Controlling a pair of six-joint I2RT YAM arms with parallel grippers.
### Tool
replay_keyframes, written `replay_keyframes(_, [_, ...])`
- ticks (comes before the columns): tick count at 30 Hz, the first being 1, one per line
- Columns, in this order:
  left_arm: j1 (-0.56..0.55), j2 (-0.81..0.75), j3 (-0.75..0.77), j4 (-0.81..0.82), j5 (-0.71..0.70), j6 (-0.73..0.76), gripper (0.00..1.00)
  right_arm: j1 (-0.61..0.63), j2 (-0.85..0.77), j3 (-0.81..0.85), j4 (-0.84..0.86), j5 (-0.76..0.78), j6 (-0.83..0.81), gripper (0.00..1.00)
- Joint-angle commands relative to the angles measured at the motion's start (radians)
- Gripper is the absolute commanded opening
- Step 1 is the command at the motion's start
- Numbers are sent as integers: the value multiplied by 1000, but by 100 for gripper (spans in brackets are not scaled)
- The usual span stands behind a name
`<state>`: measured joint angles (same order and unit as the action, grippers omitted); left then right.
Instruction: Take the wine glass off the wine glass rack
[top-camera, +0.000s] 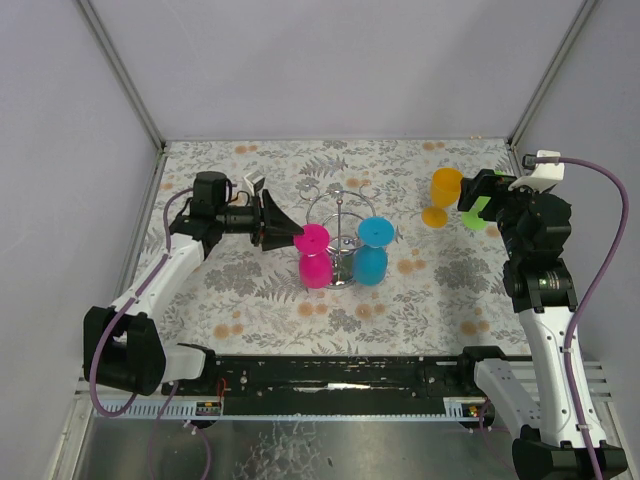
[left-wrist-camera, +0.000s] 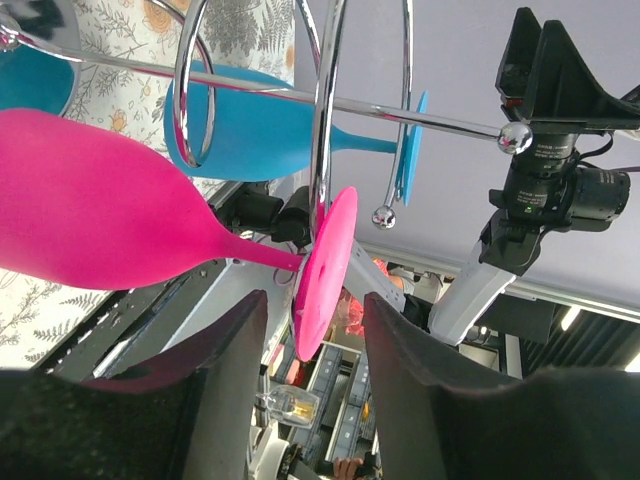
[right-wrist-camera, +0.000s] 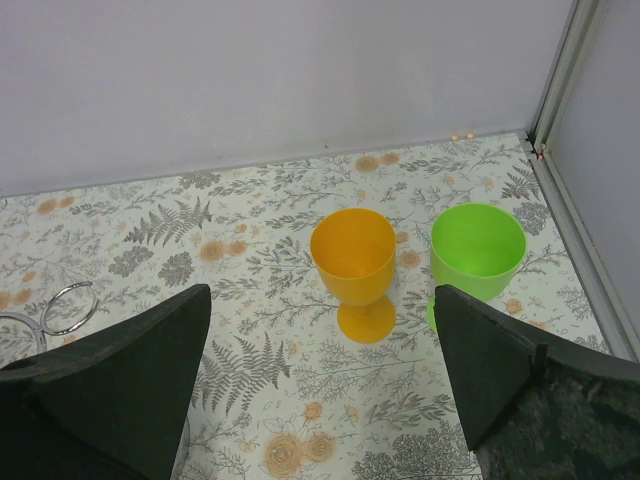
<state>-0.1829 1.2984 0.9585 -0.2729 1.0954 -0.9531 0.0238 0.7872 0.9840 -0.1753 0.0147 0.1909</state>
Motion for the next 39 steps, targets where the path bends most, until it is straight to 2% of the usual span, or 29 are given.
replay_keyframes(1, [-4,-1,-4,102,6,-35,41,-4,0,22,33,-13,-13,99])
replay_keyframes(12, [-3,20,11,66,11,9,28,-4,-4,16,36,-15,4,99])
replay_keyframes(19, [-2,28,18,27,14,43,0,-4,-10,20,28,-15,2,99])
replay_keyframes(39, [14,-91,-17,6,74,-6,0,-4,-19,0,27,-19,-2,99])
